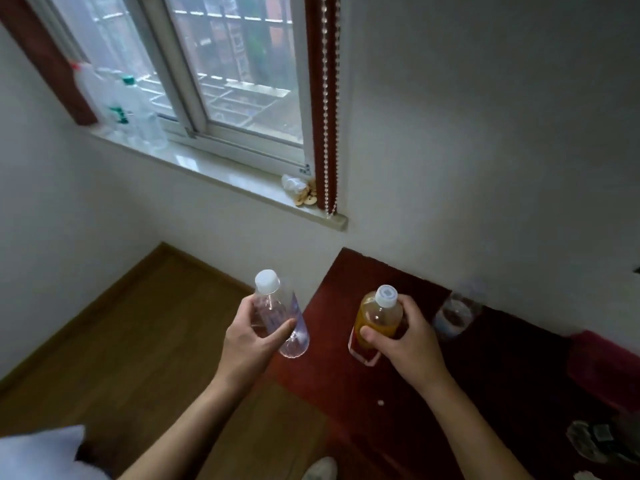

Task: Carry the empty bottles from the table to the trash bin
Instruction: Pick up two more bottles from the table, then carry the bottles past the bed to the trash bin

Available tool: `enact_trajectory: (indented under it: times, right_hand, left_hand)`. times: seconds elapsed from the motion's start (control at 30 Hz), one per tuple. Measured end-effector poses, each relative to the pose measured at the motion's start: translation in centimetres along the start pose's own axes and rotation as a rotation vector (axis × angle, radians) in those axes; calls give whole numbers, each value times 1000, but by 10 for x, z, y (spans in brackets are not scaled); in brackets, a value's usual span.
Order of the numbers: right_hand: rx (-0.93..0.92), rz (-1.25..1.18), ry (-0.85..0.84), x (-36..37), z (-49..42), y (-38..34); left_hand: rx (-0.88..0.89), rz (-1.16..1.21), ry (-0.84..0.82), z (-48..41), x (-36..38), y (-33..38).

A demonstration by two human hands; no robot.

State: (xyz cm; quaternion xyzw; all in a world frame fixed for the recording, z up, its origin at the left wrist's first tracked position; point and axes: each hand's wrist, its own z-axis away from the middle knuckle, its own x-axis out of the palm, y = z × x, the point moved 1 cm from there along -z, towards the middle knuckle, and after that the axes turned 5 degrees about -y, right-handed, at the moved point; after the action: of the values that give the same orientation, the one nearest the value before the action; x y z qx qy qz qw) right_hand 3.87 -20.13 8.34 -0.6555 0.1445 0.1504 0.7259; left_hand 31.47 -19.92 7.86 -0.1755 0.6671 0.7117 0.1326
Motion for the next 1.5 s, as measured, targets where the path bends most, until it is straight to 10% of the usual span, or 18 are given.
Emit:
enact_trajectory:
  times: [0.67, 1.5]
  right_hand:
    - [-268, 185, -877, 296, 40, -104]
    - [2, 445, -841, 509, -126, -121]
  left_hand:
    - [-577, 151, 893, 296, -207, -154]
    - [-746, 123, 765, 123, -419, -307]
